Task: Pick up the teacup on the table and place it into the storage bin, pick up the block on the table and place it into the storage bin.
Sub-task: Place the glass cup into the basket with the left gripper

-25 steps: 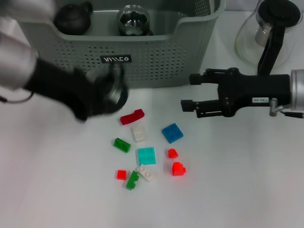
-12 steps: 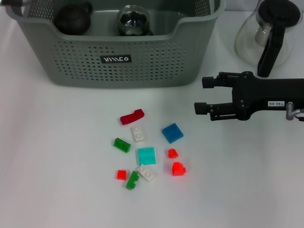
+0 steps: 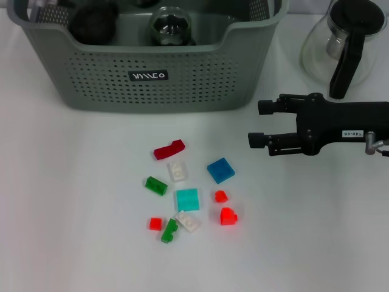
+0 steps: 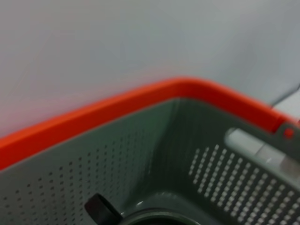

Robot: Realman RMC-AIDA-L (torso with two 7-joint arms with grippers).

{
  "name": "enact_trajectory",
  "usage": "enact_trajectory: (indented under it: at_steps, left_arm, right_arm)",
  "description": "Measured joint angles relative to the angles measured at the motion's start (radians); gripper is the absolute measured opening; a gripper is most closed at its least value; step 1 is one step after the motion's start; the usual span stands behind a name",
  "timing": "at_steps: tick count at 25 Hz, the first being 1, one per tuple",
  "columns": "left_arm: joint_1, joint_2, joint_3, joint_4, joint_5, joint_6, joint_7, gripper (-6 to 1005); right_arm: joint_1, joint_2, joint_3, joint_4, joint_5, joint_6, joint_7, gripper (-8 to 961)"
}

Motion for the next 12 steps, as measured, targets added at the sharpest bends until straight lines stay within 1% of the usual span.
enact_trajectory:
  at_steps: [3,7,11,12]
  left_arm:
    - [-0.020,-0.012,0.034,-0.028,0.048,-0.049,-0.025,33]
    - [-0.036,-0.032,0.043,-0.043,0.091,-0.091,-0.031,33]
    - [-0.047,-0.040,0.044,-0.053,0.118,-0.101,-0.039,34]
    - [-0.050,-0.040,0.046,-0.056,0.125,-0.103,-0.044,48]
  right_arm:
    - [0.001,0.000,-0.002,0.000,0.000,0.000,0.001,868]
    - [0.000,0.000,-0.004,0.000,-0.001,0.000,0.002,868]
    - [-0.001,0.000,-0.004,0.000,-0.002,0.000,0.002,868]
    - [-0.001,-0.001,-0.005,0.000,-0.002,0.000,0.002,868]
